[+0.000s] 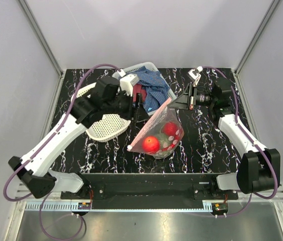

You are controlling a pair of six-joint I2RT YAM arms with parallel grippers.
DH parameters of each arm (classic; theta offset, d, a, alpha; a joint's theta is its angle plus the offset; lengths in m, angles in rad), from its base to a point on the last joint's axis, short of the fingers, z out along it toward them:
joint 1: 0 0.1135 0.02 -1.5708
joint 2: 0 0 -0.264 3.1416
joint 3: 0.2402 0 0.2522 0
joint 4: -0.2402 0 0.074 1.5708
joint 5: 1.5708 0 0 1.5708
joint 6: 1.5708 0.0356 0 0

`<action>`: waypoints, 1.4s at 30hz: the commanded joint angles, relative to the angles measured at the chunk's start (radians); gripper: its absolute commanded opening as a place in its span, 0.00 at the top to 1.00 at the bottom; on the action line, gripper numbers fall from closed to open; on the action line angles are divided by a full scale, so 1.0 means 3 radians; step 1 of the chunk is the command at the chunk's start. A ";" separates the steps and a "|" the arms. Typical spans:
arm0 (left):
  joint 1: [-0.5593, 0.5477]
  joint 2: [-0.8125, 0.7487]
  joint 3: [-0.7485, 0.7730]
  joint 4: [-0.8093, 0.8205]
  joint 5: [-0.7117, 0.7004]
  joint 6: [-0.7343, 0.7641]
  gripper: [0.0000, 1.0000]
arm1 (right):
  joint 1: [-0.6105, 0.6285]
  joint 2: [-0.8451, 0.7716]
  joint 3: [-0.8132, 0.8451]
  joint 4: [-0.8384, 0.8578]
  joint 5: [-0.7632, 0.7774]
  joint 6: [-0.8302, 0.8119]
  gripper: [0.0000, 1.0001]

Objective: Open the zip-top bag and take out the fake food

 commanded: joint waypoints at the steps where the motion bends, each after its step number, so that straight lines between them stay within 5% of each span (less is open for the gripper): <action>1: 0.0010 0.0134 0.0112 0.0099 0.0325 0.0069 0.36 | 0.0030 -0.0037 0.0058 0.0203 -0.0110 0.0077 1.00; 14: -0.0051 0.0262 -0.0333 0.0595 0.0740 -0.0248 0.50 | 0.0056 -0.0001 0.0109 0.0187 -0.0039 0.0123 1.00; 19: -0.0057 0.0283 -0.0323 0.0656 0.0791 -0.0335 0.87 | 0.0066 0.0019 0.0282 -0.0123 0.0079 0.0057 1.00; 20: -0.0057 0.0278 -0.0313 0.0687 0.0796 -0.0360 0.97 | 0.0071 0.0019 0.0348 -0.0575 0.0135 -0.0040 1.00; 22: -0.0057 0.0267 -0.0308 0.0728 0.0745 -0.0493 1.00 | 0.0076 0.0035 0.0608 -0.1231 0.0385 -0.0386 1.00; 25: -0.0072 0.0247 -0.0348 0.0850 0.0628 -0.0769 1.00 | 0.0087 0.0025 0.0824 -0.2406 0.0794 -0.0541 0.88; 32: -0.0271 0.0176 -0.0369 0.0927 0.0086 -0.1204 1.00 | 0.0122 0.0040 0.1478 -0.4351 0.2158 -0.1057 0.41; 33: -0.0292 0.0170 -0.0379 0.0932 0.0019 -0.1306 1.00 | 0.0132 0.0035 0.1646 -0.4505 0.2474 -0.1144 0.27; 36: -0.0363 0.0165 -0.0420 0.0933 -0.0190 -0.1475 1.00 | 0.0148 -0.0052 0.1882 -0.4843 0.2762 -0.1211 0.12; 42: -0.0450 0.0288 -0.0364 0.0927 -0.0410 -0.1603 1.00 | 0.0485 -0.0272 0.1823 -0.4839 0.2763 -0.0952 0.06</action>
